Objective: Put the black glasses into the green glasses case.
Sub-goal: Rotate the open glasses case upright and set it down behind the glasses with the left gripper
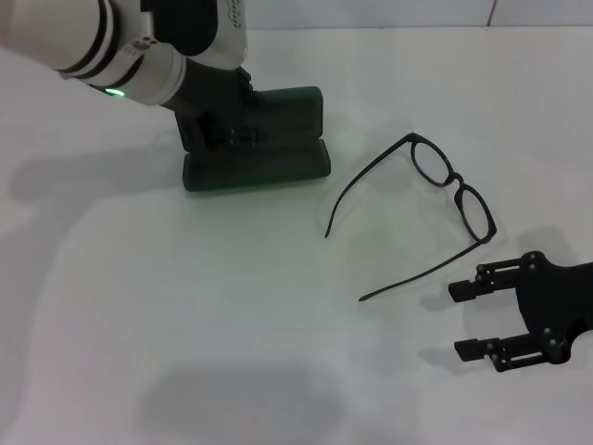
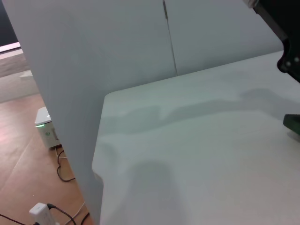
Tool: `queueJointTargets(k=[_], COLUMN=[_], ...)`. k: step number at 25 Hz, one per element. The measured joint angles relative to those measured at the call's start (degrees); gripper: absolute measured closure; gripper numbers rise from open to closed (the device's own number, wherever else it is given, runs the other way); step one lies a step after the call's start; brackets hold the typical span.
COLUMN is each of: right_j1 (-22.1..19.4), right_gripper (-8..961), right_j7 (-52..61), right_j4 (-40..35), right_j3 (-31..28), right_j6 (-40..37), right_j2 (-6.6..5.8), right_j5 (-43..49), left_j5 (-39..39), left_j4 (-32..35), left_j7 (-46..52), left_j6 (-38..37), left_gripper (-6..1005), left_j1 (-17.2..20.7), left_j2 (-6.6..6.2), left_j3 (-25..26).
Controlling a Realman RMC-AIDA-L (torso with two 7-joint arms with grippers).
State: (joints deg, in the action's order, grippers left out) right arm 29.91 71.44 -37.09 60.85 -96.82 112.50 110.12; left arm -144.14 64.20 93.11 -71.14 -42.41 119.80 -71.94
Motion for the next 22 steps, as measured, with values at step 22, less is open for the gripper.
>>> queueJointTargets(k=[22], right_j1=[0.18], right_gripper=[357], right_j7=[0.16], right_j4=[-0.01], right_j3=[-0.56], right_j6=[0.44], right_j2=[0.19], right_j5=[-0.27], left_j5=[8.74], left_j4=[-1.88], left_j7=[2.77], left_j6=[-3.11], left_gripper=[408], left_j1=[5.45], left_j2=[-0.13], left_j3=[5.24])
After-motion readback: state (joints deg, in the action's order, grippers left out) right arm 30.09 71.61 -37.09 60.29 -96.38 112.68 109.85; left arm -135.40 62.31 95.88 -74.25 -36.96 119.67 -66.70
